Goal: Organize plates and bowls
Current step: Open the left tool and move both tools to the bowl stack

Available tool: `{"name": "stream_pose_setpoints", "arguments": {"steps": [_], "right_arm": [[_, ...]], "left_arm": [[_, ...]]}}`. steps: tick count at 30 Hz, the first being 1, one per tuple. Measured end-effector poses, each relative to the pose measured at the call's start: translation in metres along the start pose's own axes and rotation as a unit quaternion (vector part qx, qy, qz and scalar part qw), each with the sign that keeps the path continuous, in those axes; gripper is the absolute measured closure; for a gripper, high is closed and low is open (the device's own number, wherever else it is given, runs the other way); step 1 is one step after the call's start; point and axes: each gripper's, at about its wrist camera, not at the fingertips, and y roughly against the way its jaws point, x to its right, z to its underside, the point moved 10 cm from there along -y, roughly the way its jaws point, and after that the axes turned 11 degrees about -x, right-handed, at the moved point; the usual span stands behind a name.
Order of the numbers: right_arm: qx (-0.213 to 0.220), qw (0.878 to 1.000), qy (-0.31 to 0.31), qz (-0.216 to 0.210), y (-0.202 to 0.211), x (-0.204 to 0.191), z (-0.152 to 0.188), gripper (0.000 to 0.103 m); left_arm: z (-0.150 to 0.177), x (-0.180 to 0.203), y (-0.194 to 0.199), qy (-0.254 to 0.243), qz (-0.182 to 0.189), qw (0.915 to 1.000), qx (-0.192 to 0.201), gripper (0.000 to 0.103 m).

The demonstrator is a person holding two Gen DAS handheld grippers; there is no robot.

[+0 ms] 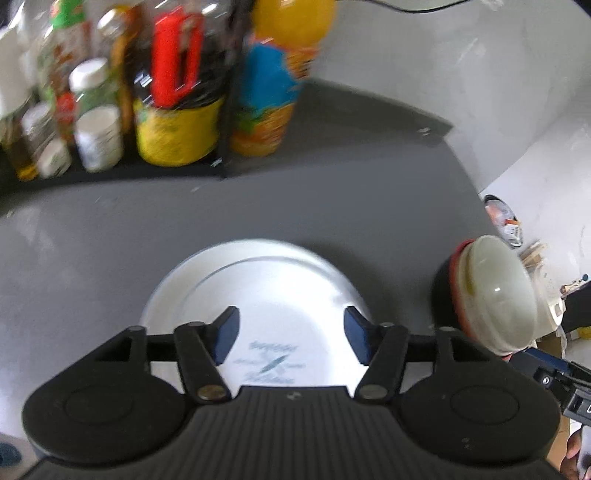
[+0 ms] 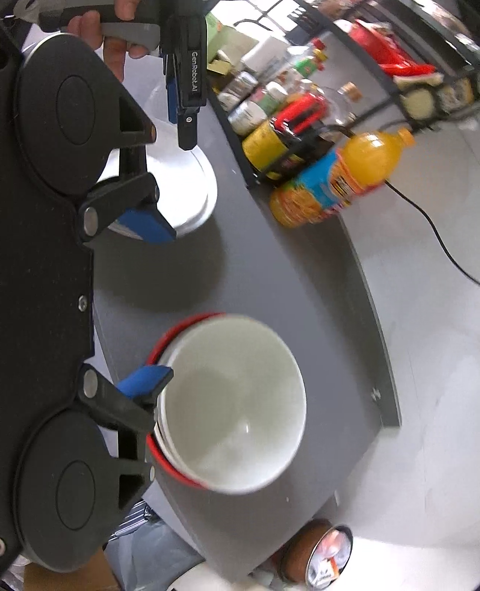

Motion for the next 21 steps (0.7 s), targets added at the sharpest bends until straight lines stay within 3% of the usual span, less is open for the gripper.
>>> {"name": "stream_pose_setpoints", "arguments": {"steps": [4, 7, 14, 21], "right_arm": [[0.016, 1.000, -0.020, 0.002, 0.013, 0.029, -0.009, 0.019], [0.029, 0.999, -0.032, 0.005, 0.018, 0.049, -0.015, 0.012], [0.018, 0.999, -0.049, -0.006, 0.008, 0.094, -0.027, 0.009], [-0.022, 0.998, -0.063, -0.023, -0.023, 0.126, -0.032, 0.011]], "left_arm": [[-0.010, 0.040, 0.001, -0.013, 0.010, 0.9998, 0.012, 0.024], [-0.016, 0.069, -0.004, -0.026, 0.018, 0.9994, 0.012, 0.021], [-0.025, 0.115, -0.033, -0.001, 0.033, 0.9992, -0.020, 0.020], [-0.027, 0.147, -0.063, 0.025, 0.039, 0.9982, -0.038, 0.020]]}}
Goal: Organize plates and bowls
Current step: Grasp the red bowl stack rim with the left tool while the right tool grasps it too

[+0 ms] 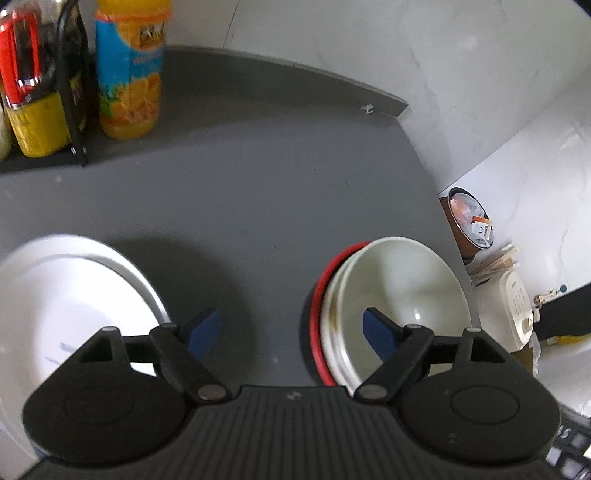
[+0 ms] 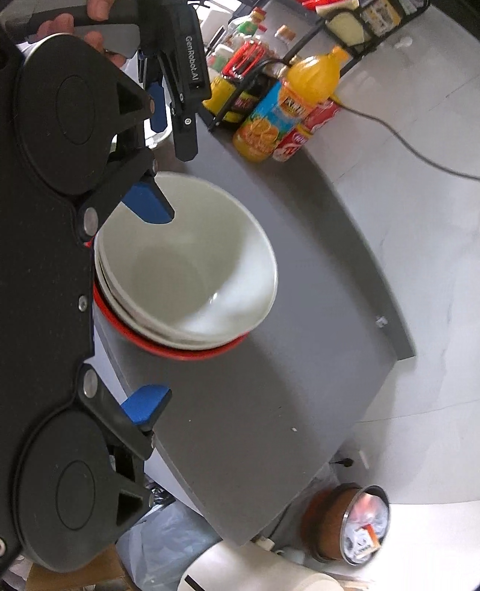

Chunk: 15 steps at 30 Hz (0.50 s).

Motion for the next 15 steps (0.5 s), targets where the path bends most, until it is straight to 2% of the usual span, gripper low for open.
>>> {"name": "stream_pose_setpoints", "arguments": {"steps": [3, 8, 10, 12, 14, 15], "right_arm": [[-0.027, 0.999, -0.012, -0.021, -0.013, 0.012, -0.003, 0.026], [-0.051, 0.998, -0.002, -0.032, -0.030, 0.021, -0.008, 0.031], [-0.069, 0.996, -0.009, -0.046, -0.038, 0.024, -0.010, 0.043], [-0.083, 0.995, -0.005, -0.047, -0.045, 0.026, -0.012, 0.048], [-0.091, 0.995, 0.006, -0.046, -0.051, 0.026, -0.012, 0.051], [-0.096, 0.994, 0.011, -0.047, -0.054, 0.025, -0.012, 0.052]], "left_arm": [[0.000, 0.009, -0.014, 0.010, 0.000, 0.9999, -0.004, 0.020], [0.003, 0.016, -0.038, 0.035, -0.015, 0.9992, -0.015, 0.023], [0.004, 0.017, -0.045, 0.044, -0.023, 0.9986, -0.016, 0.023], [0.005, 0.020, -0.049, 0.045, -0.027, 0.9985, -0.015, 0.024], [0.006, 0.019, -0.053, 0.052, -0.031, 0.9980, -0.017, 0.029], [0.007, 0.019, -0.055, 0.057, -0.032, 0.9977, -0.019, 0.035]]}}
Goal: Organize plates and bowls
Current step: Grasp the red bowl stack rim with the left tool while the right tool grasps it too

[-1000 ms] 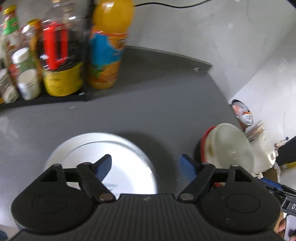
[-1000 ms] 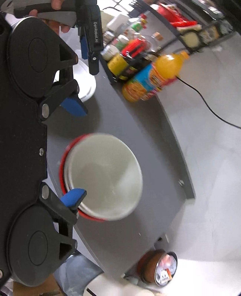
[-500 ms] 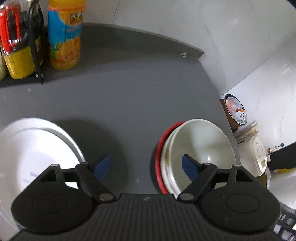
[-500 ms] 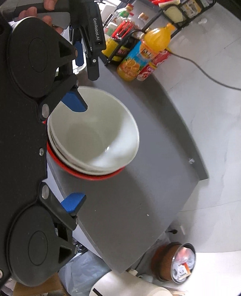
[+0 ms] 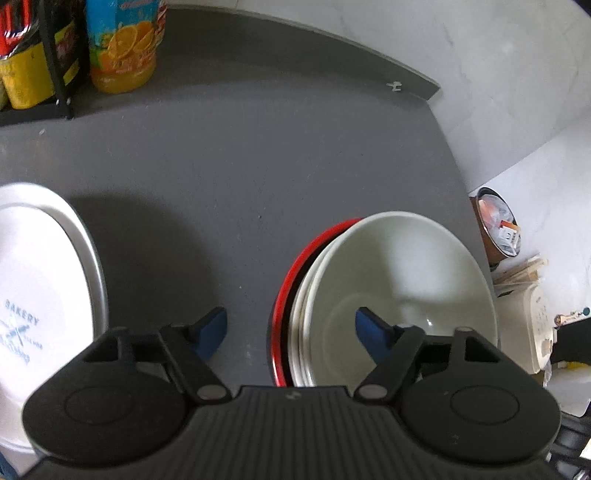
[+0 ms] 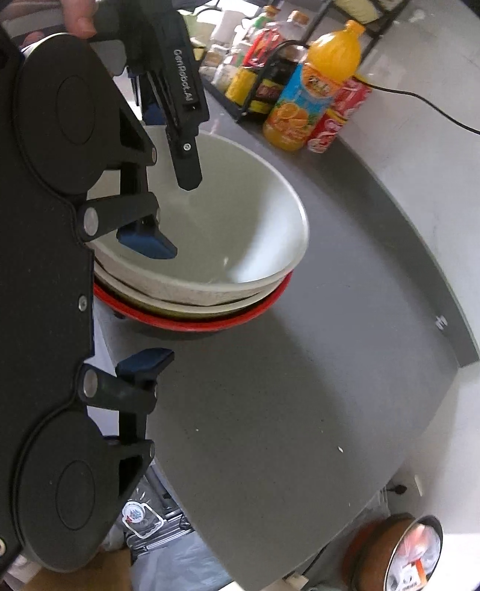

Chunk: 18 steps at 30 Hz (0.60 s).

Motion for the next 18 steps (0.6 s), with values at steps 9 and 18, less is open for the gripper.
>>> {"name": "stream_pose_setpoints", "arguments": {"steps": [9, 18], "right_arm": [[-0.028, 1.000, 0.007, -0.008, -0.015, 0.003, -0.001, 0.059], [-0.021, 0.999, 0.032, 0.001, -0.009, 0.002, 0.001, 0.065]], "left_arm": [[0.012, -0.010, -0.013, 0.050, 0.011, 0.9983, -0.027, 0.078], [0.016, -0.009, -0.007, 0.041, 0.001, 0.9988, -0.028, 0.079]]}}
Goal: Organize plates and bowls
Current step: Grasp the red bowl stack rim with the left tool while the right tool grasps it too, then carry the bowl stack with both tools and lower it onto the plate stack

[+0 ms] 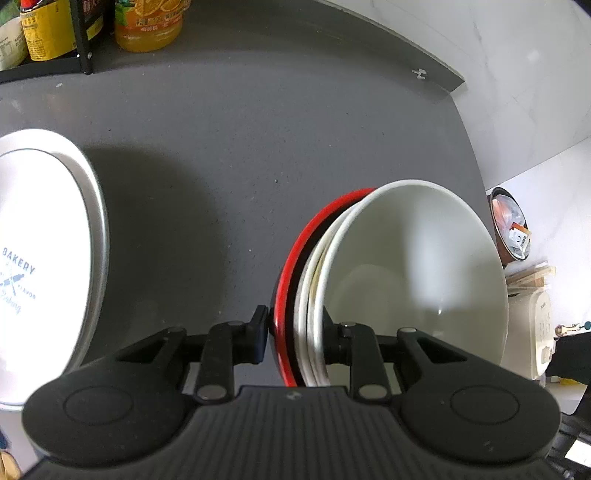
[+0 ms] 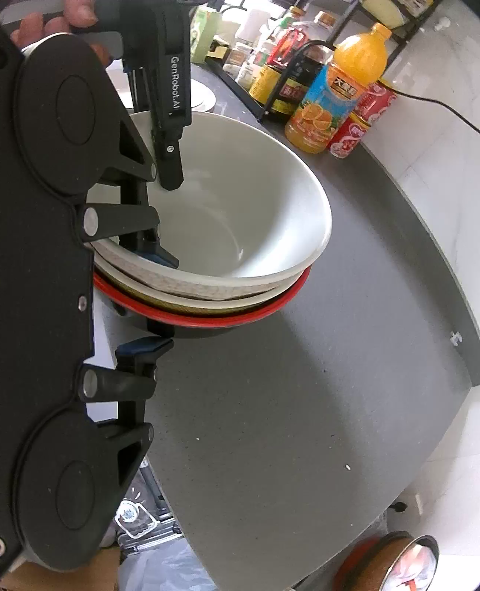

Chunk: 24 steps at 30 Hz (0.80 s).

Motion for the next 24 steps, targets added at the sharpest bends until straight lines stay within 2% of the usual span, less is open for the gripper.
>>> {"name": "stream_pose_setpoints", "arguments": {"steps": [10, 24], "right_arm": [[0.024, 1.000, 0.004, 0.007, 0.018, -0.020, 0.005, 0.065], [0.055, 0.998, 0.022, 0.012, 0.032, -0.093, 0.019, 0.065]], "left_arm": [[-0.006, 0.002, 0.021, -0.028, 0.011, 0.9994, 0.019, 0.079], [-0.011, -0.047, 0.085, -0.052, 0.032, 0.9968, 0.051, 0.078]]}}
